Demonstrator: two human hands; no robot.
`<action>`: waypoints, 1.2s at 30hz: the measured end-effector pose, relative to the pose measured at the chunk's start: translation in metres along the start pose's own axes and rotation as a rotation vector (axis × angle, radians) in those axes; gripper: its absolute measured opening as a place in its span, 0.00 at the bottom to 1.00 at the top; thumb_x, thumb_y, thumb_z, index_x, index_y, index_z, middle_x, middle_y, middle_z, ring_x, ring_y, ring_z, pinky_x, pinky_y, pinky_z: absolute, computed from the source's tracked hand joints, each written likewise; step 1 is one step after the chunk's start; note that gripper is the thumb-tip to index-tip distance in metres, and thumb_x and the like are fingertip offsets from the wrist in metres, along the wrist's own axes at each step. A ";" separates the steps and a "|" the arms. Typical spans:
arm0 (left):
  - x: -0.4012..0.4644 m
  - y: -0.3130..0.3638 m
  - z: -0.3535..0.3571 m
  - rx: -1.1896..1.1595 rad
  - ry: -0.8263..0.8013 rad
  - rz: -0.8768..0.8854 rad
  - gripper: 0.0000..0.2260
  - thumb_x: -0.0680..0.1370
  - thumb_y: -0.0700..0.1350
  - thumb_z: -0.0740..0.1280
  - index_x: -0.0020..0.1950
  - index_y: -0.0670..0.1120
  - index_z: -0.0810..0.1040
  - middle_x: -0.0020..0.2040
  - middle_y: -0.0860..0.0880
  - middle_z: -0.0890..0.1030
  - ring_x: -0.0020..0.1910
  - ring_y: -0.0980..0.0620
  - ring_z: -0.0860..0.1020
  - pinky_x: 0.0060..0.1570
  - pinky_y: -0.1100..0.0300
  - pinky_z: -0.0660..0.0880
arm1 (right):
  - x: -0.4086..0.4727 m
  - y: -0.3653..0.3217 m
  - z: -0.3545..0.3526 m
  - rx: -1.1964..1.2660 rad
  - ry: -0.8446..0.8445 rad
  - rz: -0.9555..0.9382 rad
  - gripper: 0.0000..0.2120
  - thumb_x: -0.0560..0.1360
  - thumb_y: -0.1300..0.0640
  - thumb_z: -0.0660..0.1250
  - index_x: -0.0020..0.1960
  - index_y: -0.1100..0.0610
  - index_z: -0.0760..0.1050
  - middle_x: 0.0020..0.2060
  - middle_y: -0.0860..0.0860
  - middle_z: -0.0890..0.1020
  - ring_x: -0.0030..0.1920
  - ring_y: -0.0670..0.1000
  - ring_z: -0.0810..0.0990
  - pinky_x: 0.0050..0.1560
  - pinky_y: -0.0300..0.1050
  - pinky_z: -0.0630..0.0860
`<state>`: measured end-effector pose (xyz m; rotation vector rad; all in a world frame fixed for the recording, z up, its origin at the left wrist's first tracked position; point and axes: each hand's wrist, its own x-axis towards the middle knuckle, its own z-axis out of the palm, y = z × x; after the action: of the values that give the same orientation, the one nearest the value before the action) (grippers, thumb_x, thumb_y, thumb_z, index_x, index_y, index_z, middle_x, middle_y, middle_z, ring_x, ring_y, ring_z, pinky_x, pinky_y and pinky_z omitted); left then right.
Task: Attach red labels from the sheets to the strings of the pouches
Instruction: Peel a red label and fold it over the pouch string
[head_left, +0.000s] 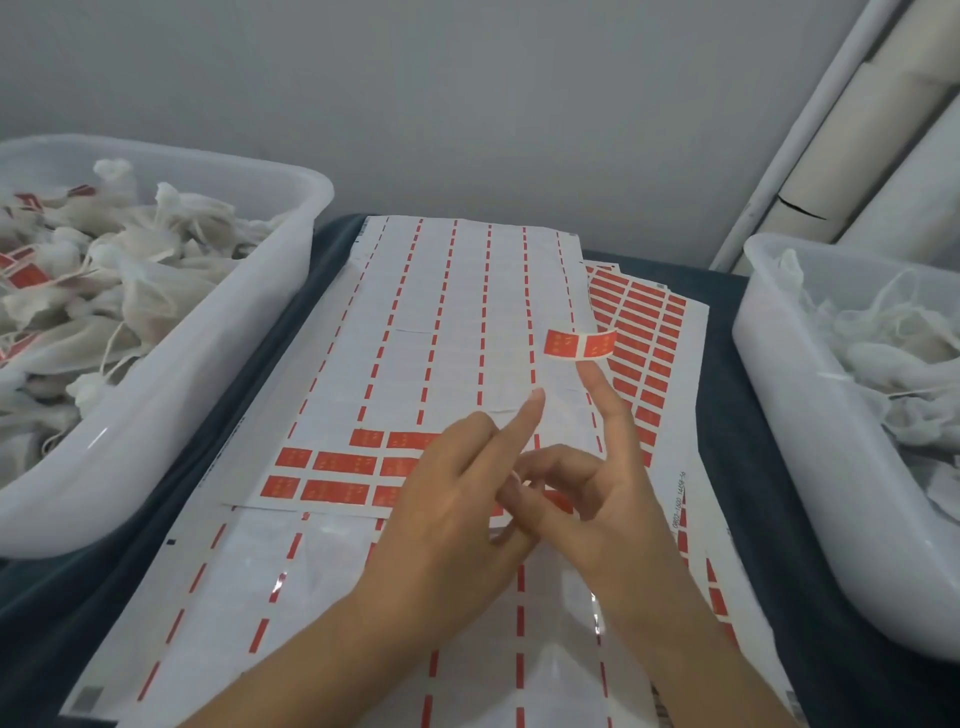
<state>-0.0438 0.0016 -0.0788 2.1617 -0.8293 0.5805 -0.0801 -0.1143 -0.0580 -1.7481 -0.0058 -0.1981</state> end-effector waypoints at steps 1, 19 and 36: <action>0.000 0.000 -0.001 -0.005 0.000 -0.022 0.30 0.66 0.46 0.70 0.67 0.47 0.66 0.42 0.52 0.77 0.40 0.62 0.66 0.41 0.78 0.66 | 0.000 -0.001 -0.003 0.014 0.007 -0.013 0.37 0.62 0.48 0.70 0.65 0.34 0.56 0.41 0.43 0.84 0.47 0.43 0.82 0.46 0.29 0.75; 0.017 -0.004 -0.021 -0.751 -0.062 -0.587 0.06 0.68 0.55 0.67 0.35 0.55 0.81 0.36 0.59 0.82 0.38 0.63 0.78 0.33 0.75 0.71 | 0.009 0.001 -0.035 -0.206 0.241 -0.055 0.35 0.64 0.48 0.70 0.68 0.42 0.60 0.42 0.24 0.77 0.49 0.28 0.75 0.40 0.24 0.74; 0.015 -0.002 -0.019 -0.582 -0.154 -0.430 0.09 0.71 0.46 0.68 0.35 0.60 0.76 0.36 0.68 0.79 0.42 0.69 0.76 0.37 0.79 0.70 | 0.005 -0.003 -0.030 -0.026 0.041 0.019 0.08 0.64 0.48 0.67 0.40 0.49 0.77 0.41 0.36 0.82 0.48 0.37 0.80 0.40 0.24 0.73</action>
<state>-0.0346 0.0109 -0.0583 1.7694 -0.4999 -0.0506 -0.0794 -0.1434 -0.0497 -1.7693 0.0439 -0.2211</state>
